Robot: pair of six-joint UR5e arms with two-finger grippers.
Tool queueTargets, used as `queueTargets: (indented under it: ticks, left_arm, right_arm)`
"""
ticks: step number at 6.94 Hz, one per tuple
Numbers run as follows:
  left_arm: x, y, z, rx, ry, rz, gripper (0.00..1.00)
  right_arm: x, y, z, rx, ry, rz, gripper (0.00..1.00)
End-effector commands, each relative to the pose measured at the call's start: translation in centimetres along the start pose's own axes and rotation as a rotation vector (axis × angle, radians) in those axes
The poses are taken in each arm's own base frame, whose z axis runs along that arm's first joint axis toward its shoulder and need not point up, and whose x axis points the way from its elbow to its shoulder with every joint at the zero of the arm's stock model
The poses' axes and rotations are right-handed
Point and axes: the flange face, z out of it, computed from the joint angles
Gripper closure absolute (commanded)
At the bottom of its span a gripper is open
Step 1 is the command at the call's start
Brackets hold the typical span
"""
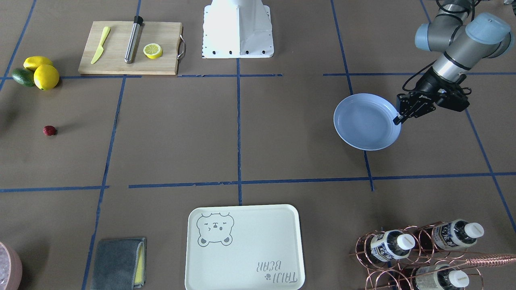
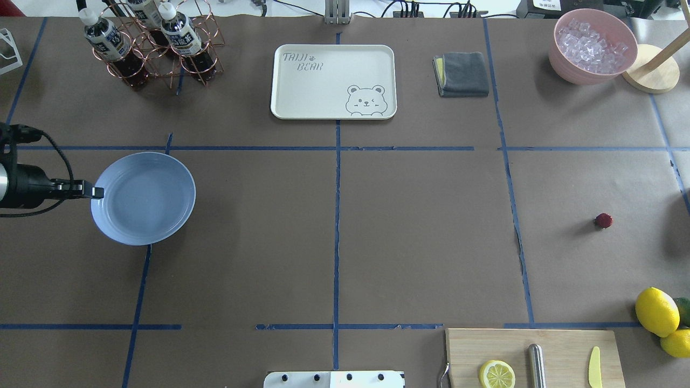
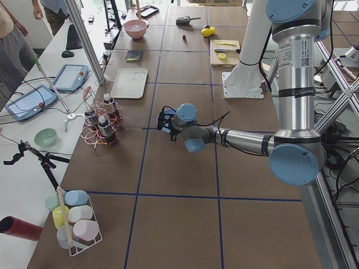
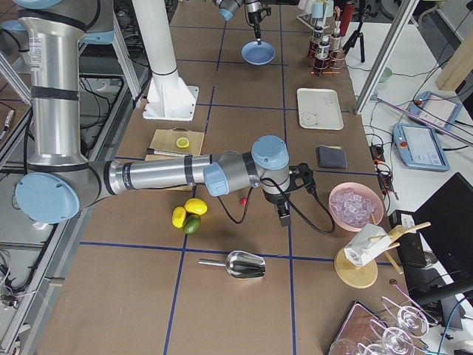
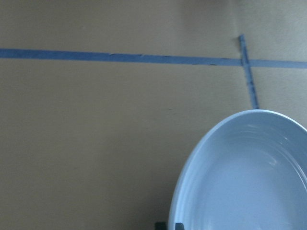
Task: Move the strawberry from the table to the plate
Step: 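Push the light blue plate with the left gripper toward the table center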
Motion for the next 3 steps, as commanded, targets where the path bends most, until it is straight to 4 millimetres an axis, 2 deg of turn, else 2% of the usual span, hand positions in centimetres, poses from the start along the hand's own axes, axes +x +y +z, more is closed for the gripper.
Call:
queueTargets:
  ticks: [1, 2, 3]
  left_arm:
    - [15.0, -0.2, 7.0, -0.020, 0.021, -0.102, 1.00]
    - [20.9, -0.1, 9.9, -0.026, 0.006, -0.152, 1.00]
    - [24.7, 1.8, 12.2, -0.032, 0.011, -0.172, 1.00]
  right_arm:
    - [0.3, 0.3, 0.3, -0.007, -0.004, 0.007, 0.00]
    - [0.4, 0.4, 0.4, -0.010, -0.004, 0.010, 0.00]
    - [0.5, 0.5, 0.5, -0.013, -0.004, 0.013, 0.00]
